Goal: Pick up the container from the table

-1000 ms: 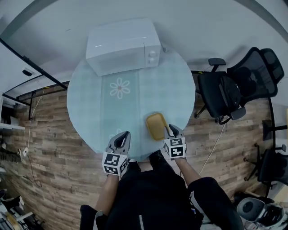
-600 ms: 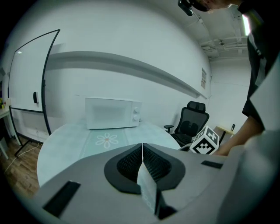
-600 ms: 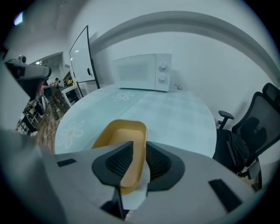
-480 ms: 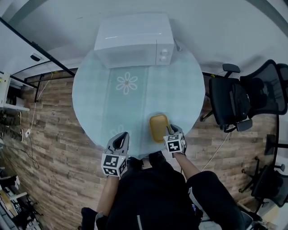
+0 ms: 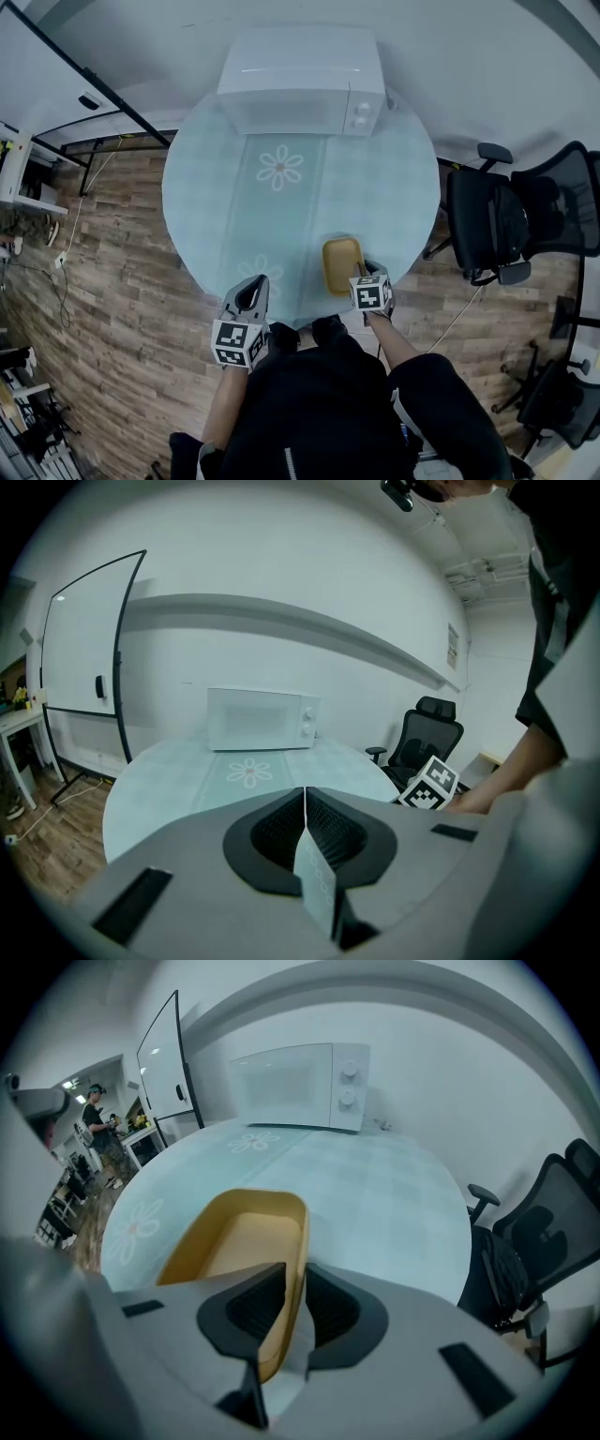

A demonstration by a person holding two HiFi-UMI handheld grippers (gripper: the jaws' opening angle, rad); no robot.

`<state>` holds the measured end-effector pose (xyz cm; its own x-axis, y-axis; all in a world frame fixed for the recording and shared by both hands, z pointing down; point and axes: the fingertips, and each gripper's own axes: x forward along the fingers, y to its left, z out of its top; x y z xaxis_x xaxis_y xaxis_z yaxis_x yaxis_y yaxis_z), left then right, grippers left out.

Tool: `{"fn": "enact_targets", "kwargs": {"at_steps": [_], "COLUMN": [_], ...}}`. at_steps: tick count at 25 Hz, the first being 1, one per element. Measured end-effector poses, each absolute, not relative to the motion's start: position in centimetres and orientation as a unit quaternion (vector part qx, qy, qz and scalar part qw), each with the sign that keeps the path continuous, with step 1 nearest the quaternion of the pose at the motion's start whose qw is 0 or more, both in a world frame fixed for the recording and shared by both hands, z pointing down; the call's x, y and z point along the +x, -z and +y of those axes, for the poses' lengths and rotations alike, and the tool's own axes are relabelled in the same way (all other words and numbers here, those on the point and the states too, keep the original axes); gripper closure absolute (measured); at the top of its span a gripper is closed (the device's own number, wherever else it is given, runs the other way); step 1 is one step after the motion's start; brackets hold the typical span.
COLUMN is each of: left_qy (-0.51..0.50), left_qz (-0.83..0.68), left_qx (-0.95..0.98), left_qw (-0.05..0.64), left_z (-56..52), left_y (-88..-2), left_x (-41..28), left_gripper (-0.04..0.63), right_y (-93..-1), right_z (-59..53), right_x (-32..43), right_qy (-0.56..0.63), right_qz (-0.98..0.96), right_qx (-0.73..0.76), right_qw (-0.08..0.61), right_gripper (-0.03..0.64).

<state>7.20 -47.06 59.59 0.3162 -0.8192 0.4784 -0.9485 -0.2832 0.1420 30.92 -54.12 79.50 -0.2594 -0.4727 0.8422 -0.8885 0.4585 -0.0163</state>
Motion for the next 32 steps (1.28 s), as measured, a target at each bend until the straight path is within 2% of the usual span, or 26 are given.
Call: {"fn": "enact_targets", "kwargs": {"at_steps": [13,21,32], "left_qy": [-0.157,-0.152,-0.137], "left_qz": [-0.552,-0.544,-0.533], "left_qx": [0.793,0.8,0.811], "left_qw": [0.205,0.203,0.199], "left_z": [-46.8,-47.1,-47.4], "left_y": [-59.6,-59.5,-59.5], "left_x": [7.0,7.0,6.0], "left_gripper": [0.578,0.578,0.578], "right_y": [-80.5,-78.2,-71.1], "right_z": [-54.0,-54.3,-54.5], "right_x": [31.1,30.2,27.8], "right_qy": [-0.301,-0.303,-0.377], "right_qz": [-0.733,-0.744,-0.734], "right_qx": [0.465,0.465,0.496], "right_qw": [0.395,0.372,0.269], "right_gripper": [0.563,0.578,0.578]}}
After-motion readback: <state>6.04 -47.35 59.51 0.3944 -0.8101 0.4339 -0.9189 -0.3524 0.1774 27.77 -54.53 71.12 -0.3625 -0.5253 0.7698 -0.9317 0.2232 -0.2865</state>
